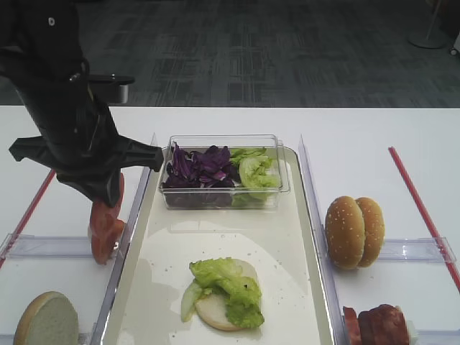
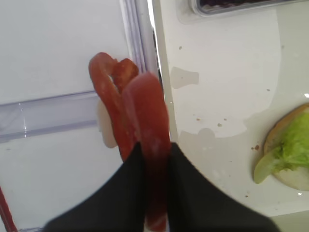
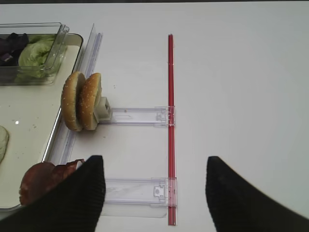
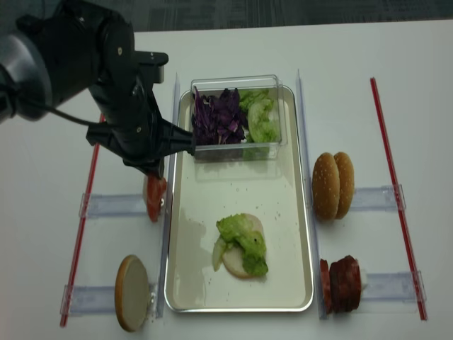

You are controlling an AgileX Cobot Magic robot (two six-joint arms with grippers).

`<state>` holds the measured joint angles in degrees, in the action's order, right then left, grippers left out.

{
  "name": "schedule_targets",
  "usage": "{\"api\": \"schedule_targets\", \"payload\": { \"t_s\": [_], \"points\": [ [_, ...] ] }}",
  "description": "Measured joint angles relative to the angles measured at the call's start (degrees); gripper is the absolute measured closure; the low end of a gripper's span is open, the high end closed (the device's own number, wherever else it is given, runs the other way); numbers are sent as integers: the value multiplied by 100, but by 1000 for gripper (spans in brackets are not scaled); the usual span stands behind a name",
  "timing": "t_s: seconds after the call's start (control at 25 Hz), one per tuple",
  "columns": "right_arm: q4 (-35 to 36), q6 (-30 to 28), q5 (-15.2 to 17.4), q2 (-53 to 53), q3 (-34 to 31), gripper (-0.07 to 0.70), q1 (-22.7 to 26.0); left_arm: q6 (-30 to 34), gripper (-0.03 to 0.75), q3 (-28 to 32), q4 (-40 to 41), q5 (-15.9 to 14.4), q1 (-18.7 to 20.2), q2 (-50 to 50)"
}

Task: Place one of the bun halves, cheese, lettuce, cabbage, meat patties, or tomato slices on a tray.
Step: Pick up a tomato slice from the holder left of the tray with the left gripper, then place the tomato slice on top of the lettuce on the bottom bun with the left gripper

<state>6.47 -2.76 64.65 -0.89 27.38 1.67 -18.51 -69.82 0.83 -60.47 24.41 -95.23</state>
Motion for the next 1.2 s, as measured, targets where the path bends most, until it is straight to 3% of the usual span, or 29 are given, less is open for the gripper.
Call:
{"api": "schedule_targets", "payload": {
  "t_s": [0.32, 0.64, 0.92, 1.2],
  "points": [
    [0, 0, 0, 0, 0, 152, 0, 123, 666, 0, 0, -147, 18, 274],
    [0, 0, 0, 0, 0, 152, 0, 102, 666, 160, 0, -129, 314, 600],
    [-8, 0, 0, 0, 0, 152, 0, -82, 666, 958, -10, 161, 385, 1030],
    [-8, 0, 0, 0, 0, 152, 0, -139, 666, 1398, -276, 444, 389, 1418]
  ]
}}
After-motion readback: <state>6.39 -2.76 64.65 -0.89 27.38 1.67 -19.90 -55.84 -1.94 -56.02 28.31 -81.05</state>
